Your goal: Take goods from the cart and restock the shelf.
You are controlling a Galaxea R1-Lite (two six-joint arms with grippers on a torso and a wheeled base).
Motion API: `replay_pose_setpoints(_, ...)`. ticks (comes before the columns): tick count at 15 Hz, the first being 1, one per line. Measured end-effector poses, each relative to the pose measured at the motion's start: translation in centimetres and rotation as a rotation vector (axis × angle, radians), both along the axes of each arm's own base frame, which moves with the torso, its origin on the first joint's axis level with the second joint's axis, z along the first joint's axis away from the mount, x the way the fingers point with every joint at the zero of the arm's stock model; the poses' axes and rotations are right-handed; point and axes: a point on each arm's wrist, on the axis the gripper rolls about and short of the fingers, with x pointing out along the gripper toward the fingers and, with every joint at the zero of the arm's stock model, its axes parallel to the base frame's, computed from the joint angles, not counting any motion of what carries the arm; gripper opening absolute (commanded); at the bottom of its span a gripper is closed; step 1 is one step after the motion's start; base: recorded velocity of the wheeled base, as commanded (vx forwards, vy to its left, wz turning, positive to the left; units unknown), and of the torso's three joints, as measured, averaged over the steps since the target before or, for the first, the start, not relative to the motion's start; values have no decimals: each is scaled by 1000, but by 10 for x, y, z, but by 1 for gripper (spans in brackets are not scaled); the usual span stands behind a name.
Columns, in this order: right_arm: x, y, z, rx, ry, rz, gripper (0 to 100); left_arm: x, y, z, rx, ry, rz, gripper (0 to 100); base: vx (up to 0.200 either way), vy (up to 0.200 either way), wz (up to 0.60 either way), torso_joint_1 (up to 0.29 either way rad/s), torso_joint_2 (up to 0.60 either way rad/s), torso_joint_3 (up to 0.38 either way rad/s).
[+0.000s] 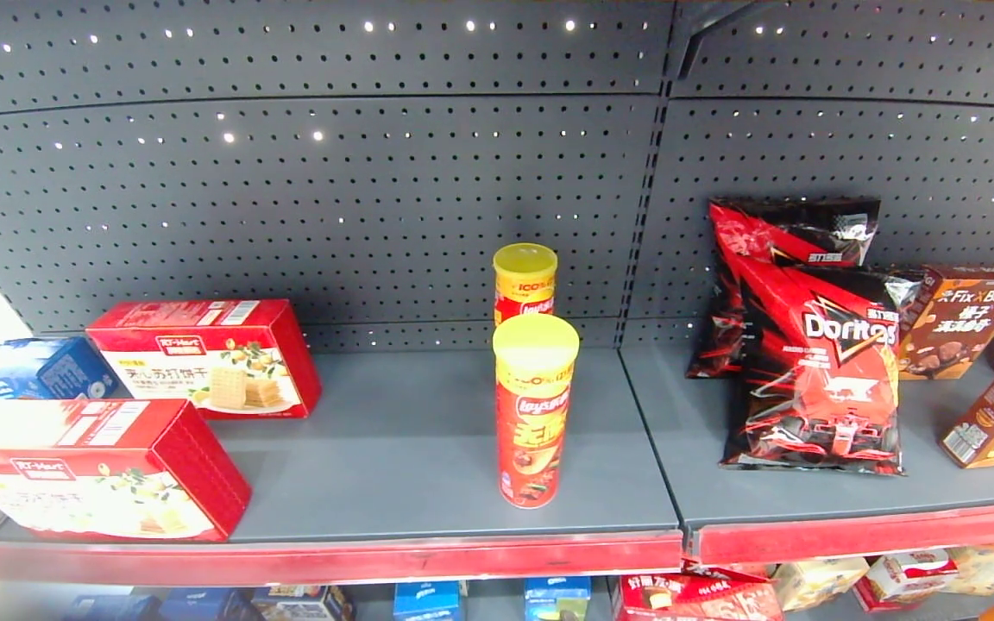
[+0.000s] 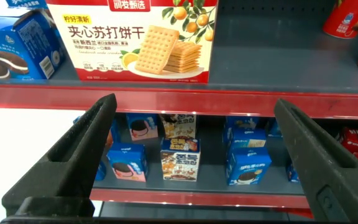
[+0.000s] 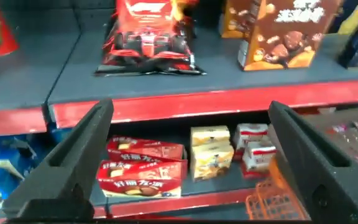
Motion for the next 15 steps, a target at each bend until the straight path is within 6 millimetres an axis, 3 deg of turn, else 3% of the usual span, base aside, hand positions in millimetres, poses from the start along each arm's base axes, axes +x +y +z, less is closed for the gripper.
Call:
replay_pose_setpoints(4,0,4,0,-29,-1,178,100,0,0,0,0,0,0,100,0,0,0,0,0,0)
replay_pose_setpoints(8,0,2,-6,13,53,70,100,0,0,0,0,0,0,100,0,0,0,0,0,0)
replay_pose_setpoints(15,0,2,-6,8,60,70,100,0,0,0,0,0,0,100,0,0,0,0,0,0)
